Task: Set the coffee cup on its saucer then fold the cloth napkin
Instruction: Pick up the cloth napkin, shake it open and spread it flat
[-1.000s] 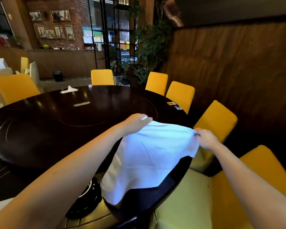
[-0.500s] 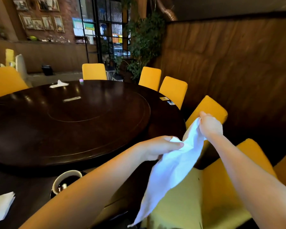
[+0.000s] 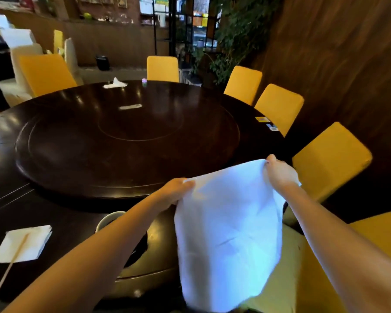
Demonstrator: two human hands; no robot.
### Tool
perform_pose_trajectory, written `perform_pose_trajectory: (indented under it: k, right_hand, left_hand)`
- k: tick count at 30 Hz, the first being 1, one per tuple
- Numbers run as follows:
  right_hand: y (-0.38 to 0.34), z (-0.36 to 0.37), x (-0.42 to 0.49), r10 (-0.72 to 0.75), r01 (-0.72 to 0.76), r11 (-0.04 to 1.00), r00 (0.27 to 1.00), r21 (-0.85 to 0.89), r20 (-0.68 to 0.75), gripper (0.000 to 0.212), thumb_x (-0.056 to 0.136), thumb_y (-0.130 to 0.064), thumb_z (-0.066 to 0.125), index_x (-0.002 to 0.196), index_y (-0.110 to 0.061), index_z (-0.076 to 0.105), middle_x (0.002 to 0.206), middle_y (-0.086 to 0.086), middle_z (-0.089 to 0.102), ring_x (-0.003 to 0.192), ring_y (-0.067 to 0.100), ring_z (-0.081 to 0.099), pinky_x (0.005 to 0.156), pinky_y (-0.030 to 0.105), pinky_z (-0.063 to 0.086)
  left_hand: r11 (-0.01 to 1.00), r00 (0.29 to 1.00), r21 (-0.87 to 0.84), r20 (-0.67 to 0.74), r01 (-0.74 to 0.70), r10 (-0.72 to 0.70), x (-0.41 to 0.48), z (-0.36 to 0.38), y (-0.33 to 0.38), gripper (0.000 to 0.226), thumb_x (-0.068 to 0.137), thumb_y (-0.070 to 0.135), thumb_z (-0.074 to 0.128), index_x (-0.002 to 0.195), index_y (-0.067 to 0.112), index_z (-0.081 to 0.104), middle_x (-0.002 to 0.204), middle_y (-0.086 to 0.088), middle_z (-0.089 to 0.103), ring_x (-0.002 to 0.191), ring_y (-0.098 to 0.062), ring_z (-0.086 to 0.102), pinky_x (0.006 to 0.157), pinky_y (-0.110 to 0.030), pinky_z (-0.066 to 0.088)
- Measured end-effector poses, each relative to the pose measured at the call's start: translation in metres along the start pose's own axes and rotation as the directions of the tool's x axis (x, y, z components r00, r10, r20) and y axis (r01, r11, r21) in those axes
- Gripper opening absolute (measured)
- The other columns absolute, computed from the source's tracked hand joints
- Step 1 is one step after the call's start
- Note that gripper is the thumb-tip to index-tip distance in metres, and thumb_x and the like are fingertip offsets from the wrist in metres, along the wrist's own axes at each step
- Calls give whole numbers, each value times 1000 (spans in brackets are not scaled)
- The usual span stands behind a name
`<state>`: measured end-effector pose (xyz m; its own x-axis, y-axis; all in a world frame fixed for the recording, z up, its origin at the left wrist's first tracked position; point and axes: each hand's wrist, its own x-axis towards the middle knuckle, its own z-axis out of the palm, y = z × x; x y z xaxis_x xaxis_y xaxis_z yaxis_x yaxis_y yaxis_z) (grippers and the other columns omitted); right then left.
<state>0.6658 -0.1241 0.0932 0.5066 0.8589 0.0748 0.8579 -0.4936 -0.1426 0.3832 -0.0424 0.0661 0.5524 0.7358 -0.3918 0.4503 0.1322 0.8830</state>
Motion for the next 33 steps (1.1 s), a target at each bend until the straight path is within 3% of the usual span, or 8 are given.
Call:
perform_pose_trajectory:
  k: [3, 11, 19, 22, 24, 26, 29, 33]
  right_hand:
    - [-15, 10, 39, -57, 60, 995, 997, -74, 46, 19, 93, -6, 34, 108, 2, 44, 91, 22, 56, 88, 40, 54, 62, 39, 36]
    - [-28, 41, 77, -200, 208, 926, 978, -315, 60, 19, 91, -4, 47, 110, -5, 48, 109, 15, 62, 105, 34, 56, 75, 39, 46]
    - [-61, 87, 189, -285, 264, 844, 958, -467, 27, 24, 90, -11, 50, 114, -15, 48, 112, 5, 59, 111, 27, 48, 92, 40, 36]
    - [-88, 104, 199, -242, 189, 932, 960, -309, -143, 24, 84, -11, 58, 107, -9, 54, 105, 13, 59, 102, 35, 52, 88, 45, 40]
    - [-122, 127, 184, -314, 327, 944, 930, 41, -190, 21, 80, -12, 49, 96, -4, 60, 94, 20, 63, 90, 40, 58, 79, 47, 46]
    - [-159, 158, 148, -491, 496, 832, 867, 246, -88, 34, 80, -16, 39, 101, -5, 63, 103, 21, 66, 98, 39, 61, 84, 46, 48]
    - [-167, 189, 106, -648, 612, 758, 747, 226, 148, 49, 92, -31, 29, 136, -16, 44, 143, 9, 47, 132, 25, 42, 110, 43, 31]
    - [-104, 198, 142, -598, 599, 800, 796, 20, 93, 49, 91, -44, 29, 131, -25, 49, 137, 2, 54, 126, 24, 51, 99, 48, 44]
  left_hand:
    - [994, 993, 109, -117, 16, -3, 35, -18, -7, 30, 94, 30, 44, 80, 9, 61, 79, -7, 58, 70, -19, 56, 62, -29, 43]
    - [950, 938, 309, -341, 51, 61, 71, -48, -18, 37, 91, 30, 46, 59, 14, 42, 61, -2, 44, 66, -22, 45, 54, -31, 30]
    - [929, 802, 315, -596, 193, 35, 173, -93, -24, 23, 90, 22, 49, 107, 7, 52, 112, -17, 54, 104, -34, 51, 80, -41, 43]
    - [823, 707, 529, -663, 207, 248, 185, -85, -35, 37, 88, 12, 49, 125, 7, 48, 128, -19, 47, 116, -38, 44, 95, -45, 39]
    - [765, 764, 642, -519, 51, 384, 189, -61, -48, 42, 87, 17, 45, 127, 6, 49, 137, -20, 46, 125, -38, 42, 103, -47, 34]
    - [774, 844, 633, -422, 12, 332, 185, -33, -57, 56, 89, 35, 24, 138, 12, 38, 150, -15, 30, 140, -32, 24, 114, -46, 17]
    - [692, 874, 714, -401, 109, 276, 178, -12, -73, 77, 78, 45, -7, 146, 16, 14, 157, -6, 7, 145, -20, -1, 116, -40, -5]
    - [678, 864, 715, -438, 168, 248, 178, -14, -79, 75, 80, 51, -12, 146, 20, 2, 157, 0, -4, 141, -13, -12, 116, -38, -10]
